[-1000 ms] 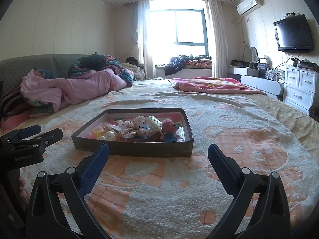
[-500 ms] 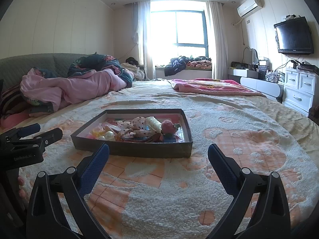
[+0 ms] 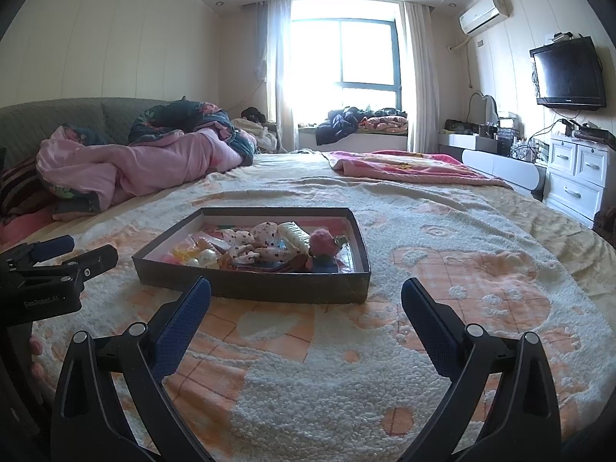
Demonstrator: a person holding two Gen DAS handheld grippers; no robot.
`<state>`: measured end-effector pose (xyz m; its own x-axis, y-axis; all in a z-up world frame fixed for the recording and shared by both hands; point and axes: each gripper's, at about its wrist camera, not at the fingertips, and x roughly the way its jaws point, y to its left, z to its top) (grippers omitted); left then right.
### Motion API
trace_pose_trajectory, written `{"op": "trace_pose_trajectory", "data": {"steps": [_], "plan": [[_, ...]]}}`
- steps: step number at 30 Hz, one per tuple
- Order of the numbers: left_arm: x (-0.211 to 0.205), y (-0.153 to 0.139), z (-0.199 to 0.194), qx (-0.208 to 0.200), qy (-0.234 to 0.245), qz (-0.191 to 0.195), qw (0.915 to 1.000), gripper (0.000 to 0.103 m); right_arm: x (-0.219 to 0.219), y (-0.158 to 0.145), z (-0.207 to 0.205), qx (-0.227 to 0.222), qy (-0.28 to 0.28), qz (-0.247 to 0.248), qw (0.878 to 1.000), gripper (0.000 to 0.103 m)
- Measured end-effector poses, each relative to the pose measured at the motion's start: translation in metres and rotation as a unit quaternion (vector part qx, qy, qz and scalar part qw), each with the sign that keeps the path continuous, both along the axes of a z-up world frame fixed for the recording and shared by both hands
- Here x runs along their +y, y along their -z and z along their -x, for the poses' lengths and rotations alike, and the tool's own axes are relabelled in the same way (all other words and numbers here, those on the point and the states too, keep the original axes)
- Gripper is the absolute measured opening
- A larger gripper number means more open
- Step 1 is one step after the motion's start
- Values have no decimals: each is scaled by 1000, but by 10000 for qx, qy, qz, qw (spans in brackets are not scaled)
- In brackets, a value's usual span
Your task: Organize jewelry
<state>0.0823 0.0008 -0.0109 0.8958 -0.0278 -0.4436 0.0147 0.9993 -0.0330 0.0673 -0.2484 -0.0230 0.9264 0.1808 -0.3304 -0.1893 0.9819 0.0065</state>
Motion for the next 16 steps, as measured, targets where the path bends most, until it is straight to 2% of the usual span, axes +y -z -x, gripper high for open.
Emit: {"op": "trace_pose_trajectory", "data": {"steps": [7,10,13,14,16], "plan": [[1,1,-1,31,39,88,9999,92,-8,4,-12,196,138,-151,9996,97],[11,2,-10,169,-169,171,9996,92,-20,3,-26,335,393,-287,9983,97],[37,5,-37,528,-628,241,9963,92,-51,-2,-62,622,1083,-172,9920,97],[53,6,-51,705,-882,217,9934,92,-69,-3,-88,931,1434,-16,9853,97],[83,6,-77,933,-1276,377,9867,92,-104,0,-123,1372,1913,-51,9719,97]]}}
